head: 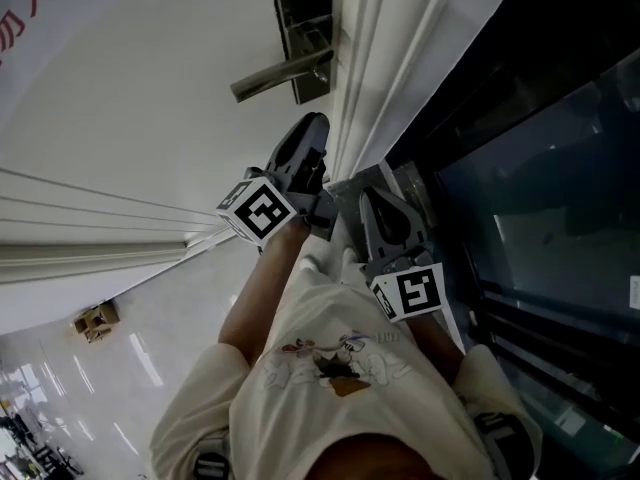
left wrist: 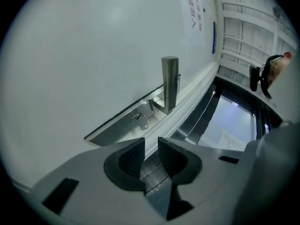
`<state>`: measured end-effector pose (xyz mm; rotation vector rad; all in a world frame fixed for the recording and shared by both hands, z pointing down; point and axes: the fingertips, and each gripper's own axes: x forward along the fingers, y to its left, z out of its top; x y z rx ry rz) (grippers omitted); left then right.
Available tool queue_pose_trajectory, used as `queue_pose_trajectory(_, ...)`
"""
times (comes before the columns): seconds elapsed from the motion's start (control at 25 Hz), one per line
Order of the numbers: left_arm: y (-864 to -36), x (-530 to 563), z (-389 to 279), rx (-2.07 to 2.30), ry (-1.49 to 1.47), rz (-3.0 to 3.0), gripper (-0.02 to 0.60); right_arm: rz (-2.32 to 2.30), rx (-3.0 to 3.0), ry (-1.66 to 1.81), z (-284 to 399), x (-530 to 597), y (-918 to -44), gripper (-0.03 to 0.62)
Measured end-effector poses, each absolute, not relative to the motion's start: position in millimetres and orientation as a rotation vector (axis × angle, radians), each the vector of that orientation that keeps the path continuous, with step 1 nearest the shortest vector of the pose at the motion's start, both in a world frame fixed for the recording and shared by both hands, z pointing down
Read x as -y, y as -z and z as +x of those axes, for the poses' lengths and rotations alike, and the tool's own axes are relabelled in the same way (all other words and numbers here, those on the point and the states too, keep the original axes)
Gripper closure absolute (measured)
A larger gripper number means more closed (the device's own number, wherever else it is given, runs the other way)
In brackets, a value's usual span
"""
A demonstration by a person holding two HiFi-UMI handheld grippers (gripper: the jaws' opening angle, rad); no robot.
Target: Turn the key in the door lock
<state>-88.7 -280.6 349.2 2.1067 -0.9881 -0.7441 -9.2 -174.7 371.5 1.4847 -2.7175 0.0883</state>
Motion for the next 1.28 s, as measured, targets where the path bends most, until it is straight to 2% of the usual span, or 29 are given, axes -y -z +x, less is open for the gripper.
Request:
queue_pose_trajectory(0.4,-339.9,327.9,-90.8,0.642,1.038,1.862,0.463,1.530,2.693,-0.091,11.2,196.9,-372.6,0.586)
queue_pose_trajectory(0.64,-333.6,340.7,-86.9,0.513,1.133,1.804,0.403,1.567,2.675,-0.113,24.7,205.3,-372.0,0.586)
queue_pose_trajectory(0.84,-334.8,348.0,-85.1,0.563,1.130,1.808,0.413,1.581,2.669,-0.136,30.9,208.3,-374.2,0.586)
queue_pose_trajectory(0.92,-331.4,347.2,-85.4,0.623,1.106,1.854,0.453,1.586,2.667,-0.144,33.1,208.8,-375.0,0.588)
queue_pose_trajectory(1.28,-326.4,346.5,-84.6,0.990,0.856,2.016,0.457,1.598,2.675,-0.172,35.8,205.4,-376.4,0.586)
